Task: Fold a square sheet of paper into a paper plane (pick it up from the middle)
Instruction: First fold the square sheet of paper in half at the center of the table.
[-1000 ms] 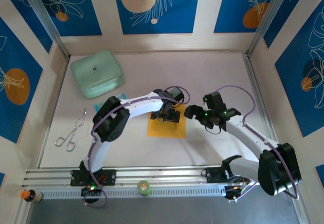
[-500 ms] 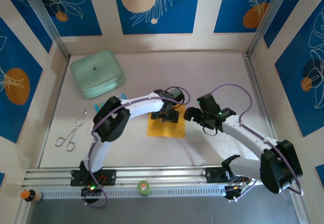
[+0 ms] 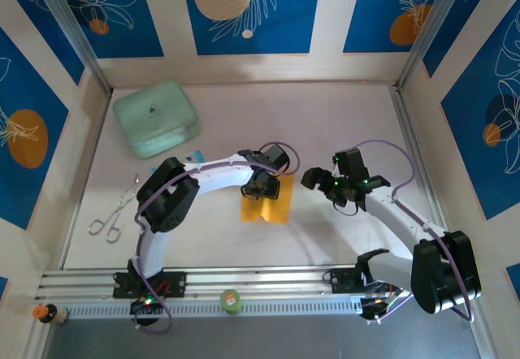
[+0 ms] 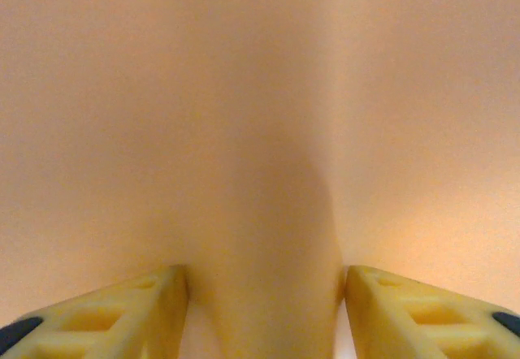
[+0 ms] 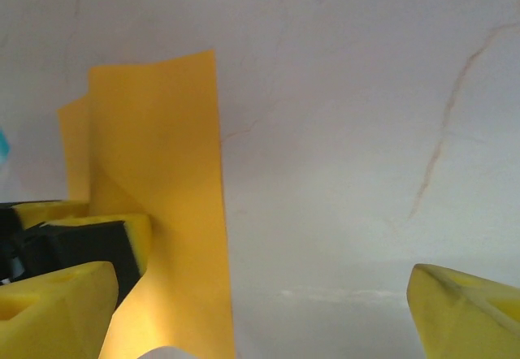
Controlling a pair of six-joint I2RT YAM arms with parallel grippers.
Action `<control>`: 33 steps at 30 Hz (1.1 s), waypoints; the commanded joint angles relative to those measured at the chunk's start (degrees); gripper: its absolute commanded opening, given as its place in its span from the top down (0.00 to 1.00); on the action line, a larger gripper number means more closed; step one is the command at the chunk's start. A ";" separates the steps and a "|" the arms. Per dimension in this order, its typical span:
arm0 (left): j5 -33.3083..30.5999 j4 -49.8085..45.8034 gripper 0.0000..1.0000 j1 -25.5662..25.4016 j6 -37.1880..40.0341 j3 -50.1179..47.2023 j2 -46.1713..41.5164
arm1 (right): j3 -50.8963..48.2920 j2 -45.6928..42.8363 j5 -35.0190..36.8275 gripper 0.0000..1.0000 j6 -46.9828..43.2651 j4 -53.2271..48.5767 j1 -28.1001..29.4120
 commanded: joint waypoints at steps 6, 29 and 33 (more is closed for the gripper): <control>4.14 10.45 0.57 0.24 -0.27 -6.89 -8.12 | -1.27 -1.59 -6.87 0.08 3.06 3.26 -1.21; 33.01 68.19 0.58 9.48 -29.35 -31.79 -10.51 | -4.77 -4.51 -16.98 0.17 6.54 11.46 -3.90; 32.25 68.52 0.58 9.47 -30.77 -33.03 -8.85 | -4.90 -4.37 -17.61 0.19 6.66 11.98 -3.99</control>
